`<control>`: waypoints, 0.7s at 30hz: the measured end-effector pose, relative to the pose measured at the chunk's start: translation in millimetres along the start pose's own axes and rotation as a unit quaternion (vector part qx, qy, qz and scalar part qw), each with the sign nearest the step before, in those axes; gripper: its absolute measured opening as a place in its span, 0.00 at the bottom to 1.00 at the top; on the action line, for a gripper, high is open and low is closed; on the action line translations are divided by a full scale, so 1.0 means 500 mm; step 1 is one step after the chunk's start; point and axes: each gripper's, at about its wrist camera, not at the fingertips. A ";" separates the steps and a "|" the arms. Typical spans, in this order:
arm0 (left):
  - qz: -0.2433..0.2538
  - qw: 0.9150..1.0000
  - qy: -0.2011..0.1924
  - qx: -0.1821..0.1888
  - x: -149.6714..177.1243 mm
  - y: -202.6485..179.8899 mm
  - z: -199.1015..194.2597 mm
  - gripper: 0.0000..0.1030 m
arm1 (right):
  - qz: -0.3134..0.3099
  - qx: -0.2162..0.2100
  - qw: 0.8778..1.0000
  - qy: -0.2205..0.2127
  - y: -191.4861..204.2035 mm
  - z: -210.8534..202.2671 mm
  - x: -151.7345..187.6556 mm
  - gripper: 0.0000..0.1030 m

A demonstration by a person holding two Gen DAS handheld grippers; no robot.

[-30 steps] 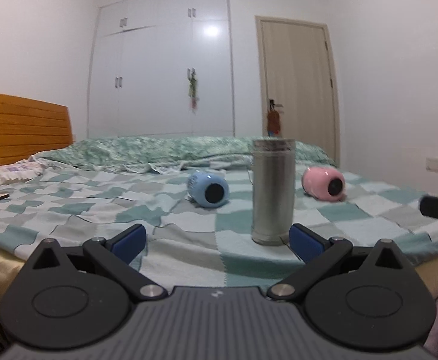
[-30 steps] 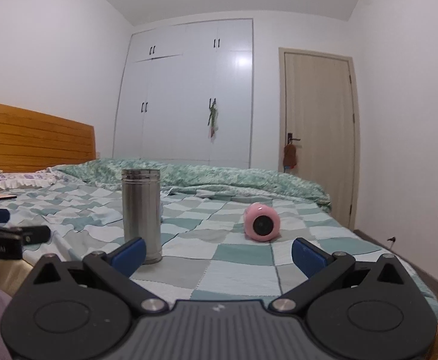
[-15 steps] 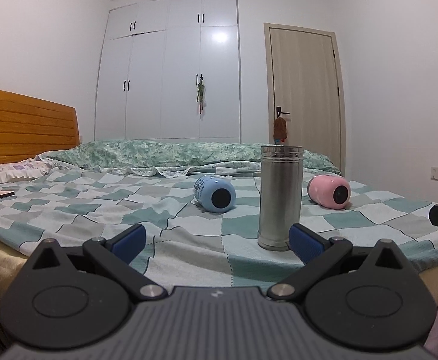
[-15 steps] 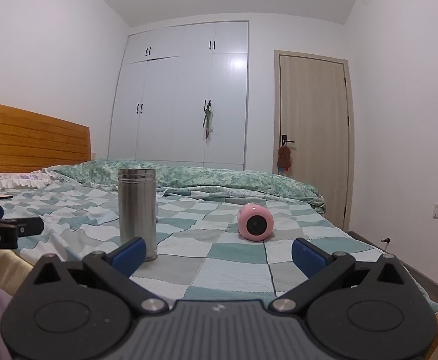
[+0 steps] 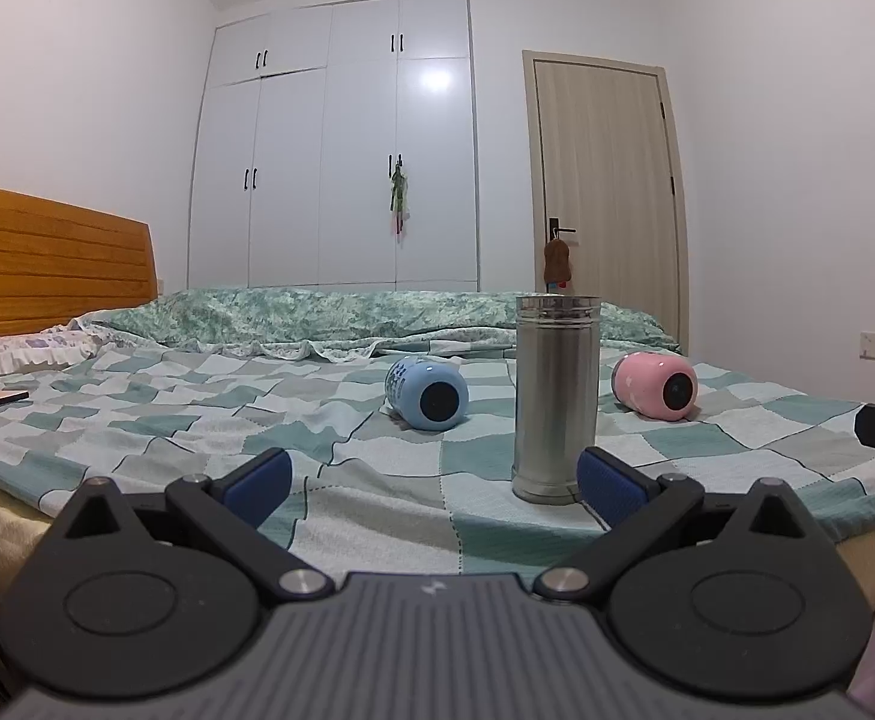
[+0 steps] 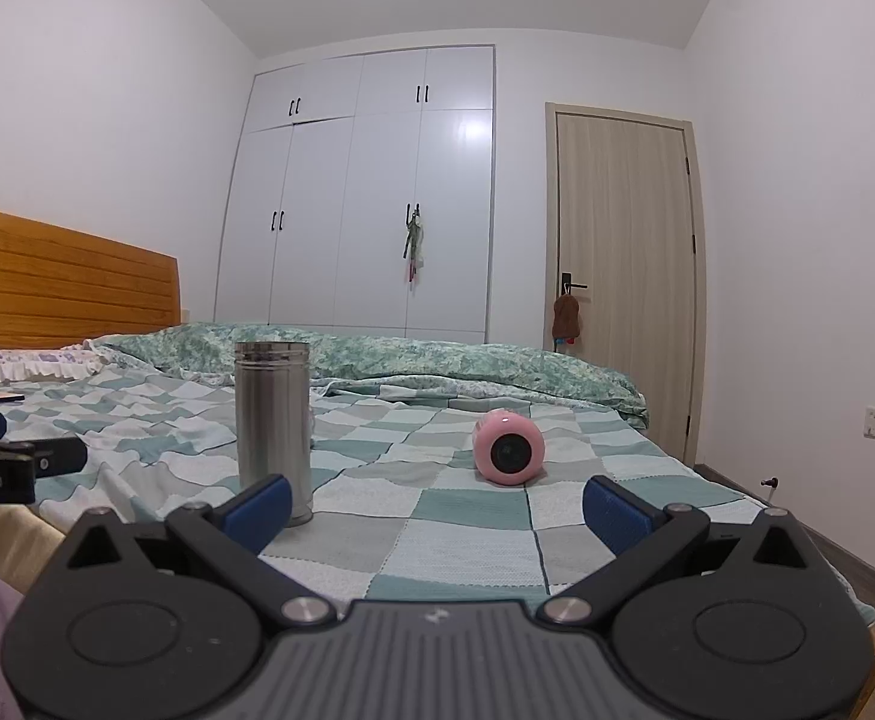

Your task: Flip cup upright

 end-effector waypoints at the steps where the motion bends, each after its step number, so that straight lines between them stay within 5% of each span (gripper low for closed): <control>1: 0.000 1.000 0.000 0.000 0.000 0.000 0.000 1.00 | 0.000 0.000 1.000 0.000 0.000 0.001 0.000 1.00; 21: 0.003 1.000 -0.008 0.004 0.002 0.001 -0.002 1.00 | -0.001 0.001 1.000 -0.001 -0.002 0.000 0.001 1.00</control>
Point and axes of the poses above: each gripper's, at about its wrist camera, not at the fingertips, and z roughly the way its jaws point, y to its left, x to its underside, and after that the axes turned 1 degree about y, right-handed
